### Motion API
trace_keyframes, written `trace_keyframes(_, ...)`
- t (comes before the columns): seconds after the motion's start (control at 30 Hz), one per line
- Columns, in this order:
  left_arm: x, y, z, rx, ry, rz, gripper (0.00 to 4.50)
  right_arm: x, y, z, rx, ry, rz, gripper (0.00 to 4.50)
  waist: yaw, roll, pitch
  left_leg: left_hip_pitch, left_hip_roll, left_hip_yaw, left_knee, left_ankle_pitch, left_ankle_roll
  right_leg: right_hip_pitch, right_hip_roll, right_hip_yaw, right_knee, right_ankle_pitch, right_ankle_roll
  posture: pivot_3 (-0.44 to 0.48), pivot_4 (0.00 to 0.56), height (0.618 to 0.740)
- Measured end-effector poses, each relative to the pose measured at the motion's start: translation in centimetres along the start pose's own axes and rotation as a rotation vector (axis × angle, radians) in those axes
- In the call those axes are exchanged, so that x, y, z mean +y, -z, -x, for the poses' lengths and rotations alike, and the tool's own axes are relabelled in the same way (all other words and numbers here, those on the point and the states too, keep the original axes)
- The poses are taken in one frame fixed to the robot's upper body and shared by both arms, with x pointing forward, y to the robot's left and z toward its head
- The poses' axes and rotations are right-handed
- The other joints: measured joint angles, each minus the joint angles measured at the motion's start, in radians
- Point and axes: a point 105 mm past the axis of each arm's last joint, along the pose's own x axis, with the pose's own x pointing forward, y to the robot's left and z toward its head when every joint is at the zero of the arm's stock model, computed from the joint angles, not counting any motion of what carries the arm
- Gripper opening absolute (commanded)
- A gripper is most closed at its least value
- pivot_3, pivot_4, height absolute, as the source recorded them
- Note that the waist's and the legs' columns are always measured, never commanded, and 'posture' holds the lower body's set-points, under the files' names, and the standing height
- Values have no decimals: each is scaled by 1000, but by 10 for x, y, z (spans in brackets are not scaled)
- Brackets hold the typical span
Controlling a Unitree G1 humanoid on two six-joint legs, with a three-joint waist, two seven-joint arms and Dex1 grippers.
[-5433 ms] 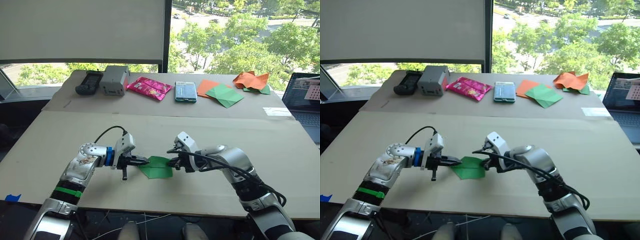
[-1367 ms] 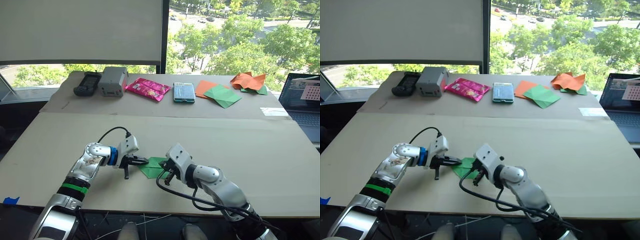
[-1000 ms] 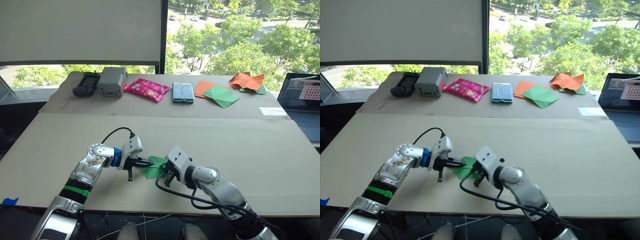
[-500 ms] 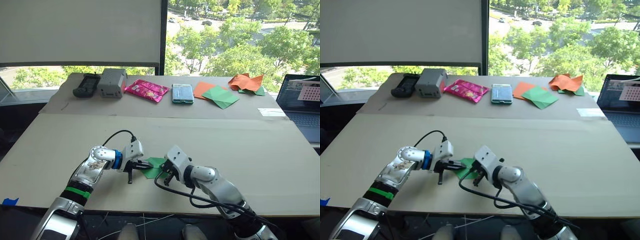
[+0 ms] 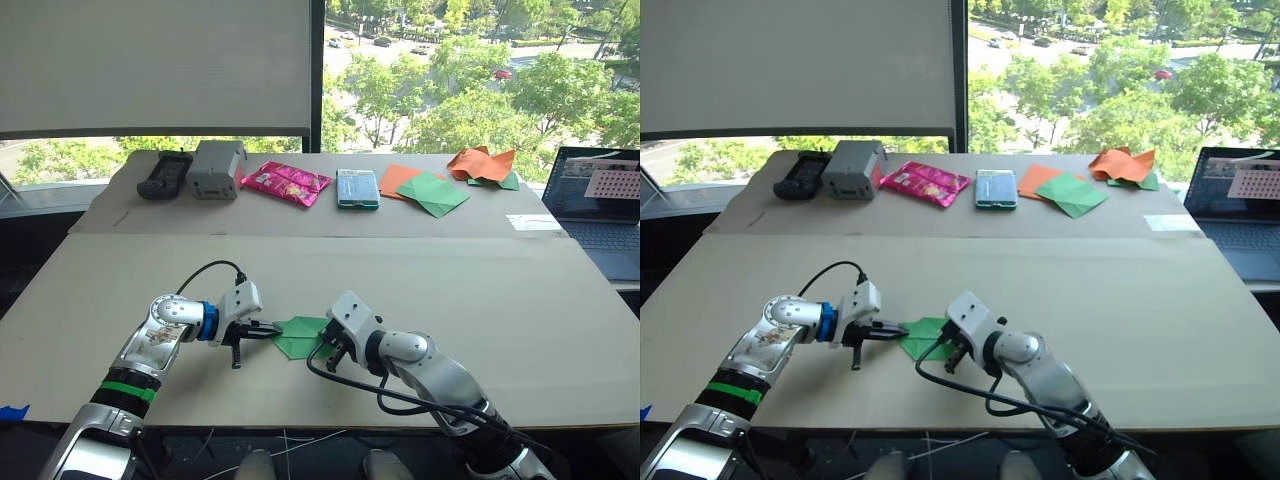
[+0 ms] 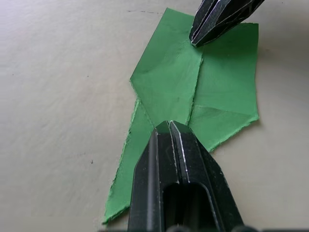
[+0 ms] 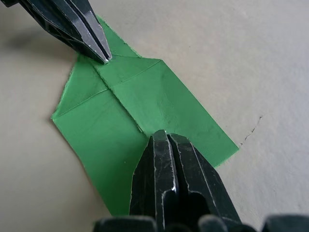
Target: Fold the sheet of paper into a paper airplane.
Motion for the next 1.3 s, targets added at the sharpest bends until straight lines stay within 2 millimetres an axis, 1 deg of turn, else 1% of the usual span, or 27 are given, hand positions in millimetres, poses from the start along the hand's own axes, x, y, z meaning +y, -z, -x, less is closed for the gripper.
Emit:
trace_keyframes(0.17,-1,7,11,15,-24,15,0,0,0,0,1,0,0,45,0,0,0,0,0,0,0,-1,-1,0,-1,0,0,0,0,0,150,720)
trace_keyframes(0.33,-1,8,13,10,-39,28,0,0,0,0,1,-2,2,45,1,1,0,0,0,0,0,-2,-3,-1,-1,0,0,0,0,0,150,720)
trace_keyframes(0.5,2,3,17,-14,-62,56,0,0,-2,-1,-1,-5,6,45,0,0,1,0,0,0,0,-2,-4,-2,-1,0,0,0,0,0,150,720)
trace_keyframes(0.63,-1,1,25,-44,-65,151,0,0,-8,3,-29,-18,-20,45,-2,-1,6,-3,0,0,0,-2,-4,-6,-1,0,-1,0,0,0,150,720)
trace_keyframes(0.73,-5,-4,32,-79,-62,217,0,-4,-17,8,-63,-20,-33,959,0,-2,7,-6,0,0,-1,-2,-4,-9,-1,0,-1,0,0,0,150,720)
trace_keyframes(0.83,-9,-15,36,-135,-55,246,0,-10,-31,15,-106,-17,-41,1994,6,-3,7,-7,0,0,-1,-2,-4,-9,-1,0,-1,0,0,0,150,720)
trace_keyframes(0.93,-9,-15,40,-139,-72,255,0,-10,-36,20,-127,-37,-58,2969,7,-3,8,-7,0,0,-1,-2,-4,-10,-1,0,-1,0,0,0,150,720)
trace_keyframes(1.03,-15,-16,41,-158,-70,270,0,-16,-37,26,-142,-50,-81,2969,6,-3,9,-7,0,0,-1,-2,-4,-10,-1,0,-2,0,0,0,150,720)
trace_keyframes(1.17,-16,-25,45,-209,-70,296,0,-33,-39,33,-141,-33,-77,2969,6,-4,10,-7,0,0,-1,-2,-4,-10,-1,0,-3,0,0,0,150,720)
trace_keyframes(1.23,-18,-29,46,-228,-67,299,0,-36,-33,32,-125,-56,-90,2969,5,-3,11,-7,0,0,-1,-2,-4,-10,-1,0,-3,0,0,0,150,720)
trace_keyframes(1.3,-21,-28,47,-234,-71,307,0,-41,-26,30,-102,-73,-100,2969,4,-3,11,-7,0,0,-1,-2,-4,-10,-1,0,-4,0,0,0,150,720)
